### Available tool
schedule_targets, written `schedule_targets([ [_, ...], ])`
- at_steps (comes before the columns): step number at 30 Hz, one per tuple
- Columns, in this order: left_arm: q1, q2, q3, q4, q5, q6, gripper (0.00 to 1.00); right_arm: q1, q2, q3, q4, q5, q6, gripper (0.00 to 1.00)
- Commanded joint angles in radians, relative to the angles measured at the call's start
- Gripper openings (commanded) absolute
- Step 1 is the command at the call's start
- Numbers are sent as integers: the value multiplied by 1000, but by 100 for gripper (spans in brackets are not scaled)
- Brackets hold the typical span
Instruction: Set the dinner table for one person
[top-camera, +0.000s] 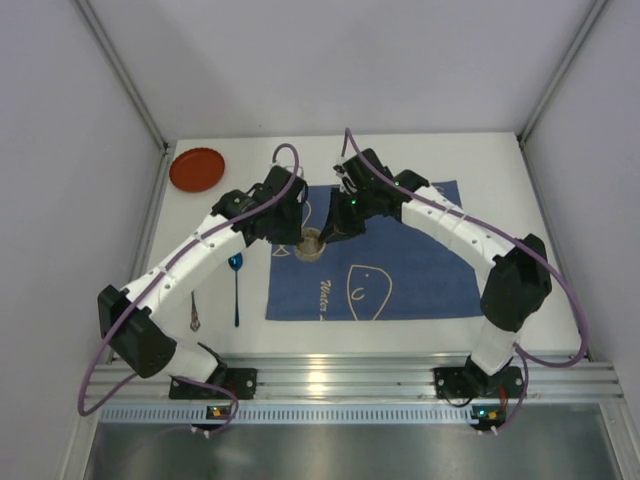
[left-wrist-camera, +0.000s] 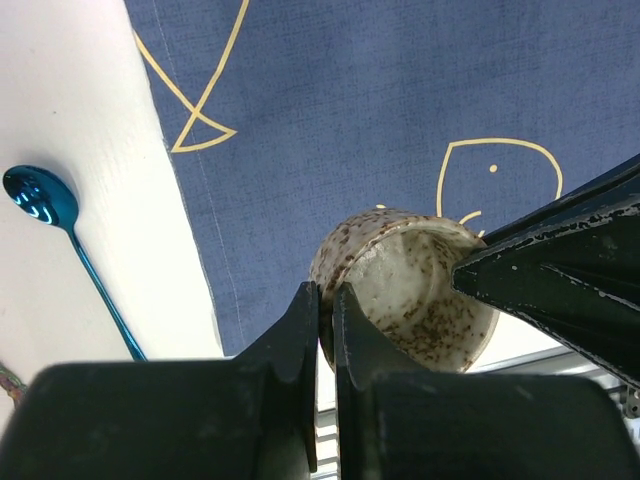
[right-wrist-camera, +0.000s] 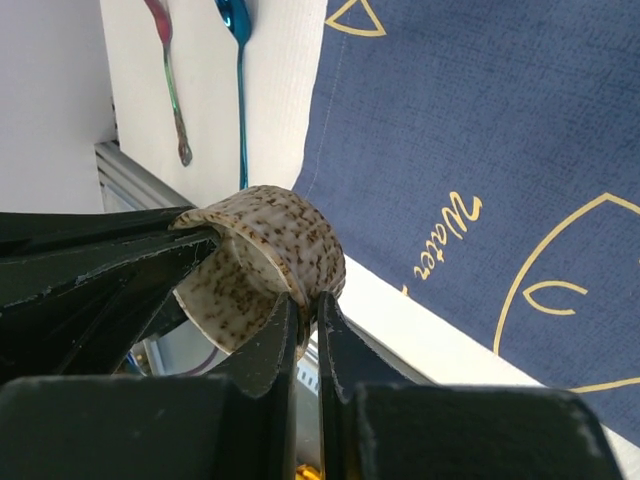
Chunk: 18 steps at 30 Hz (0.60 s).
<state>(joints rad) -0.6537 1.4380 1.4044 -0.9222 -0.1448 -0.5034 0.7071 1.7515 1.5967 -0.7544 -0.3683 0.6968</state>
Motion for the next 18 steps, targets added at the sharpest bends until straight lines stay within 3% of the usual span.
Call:
schedule_targets([
  [1, -14, -19, 94, 49, 25, -61, 2, 0, 5, 0, 13, 28, 15, 0],
  [6, -15, -5, 162, 40, 45, -73, 22, -1, 20, 0, 12, 40, 1, 0],
  [7, -15, -4, 174, 39, 47, -79, 33, -1, 25, 2, 10, 46, 0, 0],
  [16, -14, -19, 364, 25, -8, -81, 69, -27, 65, 26, -25, 83, -54, 0],
  [18, -14, -24, 375, 11, -67, -64, 86, -81, 71, 48, -42, 92, -97, 0],
])
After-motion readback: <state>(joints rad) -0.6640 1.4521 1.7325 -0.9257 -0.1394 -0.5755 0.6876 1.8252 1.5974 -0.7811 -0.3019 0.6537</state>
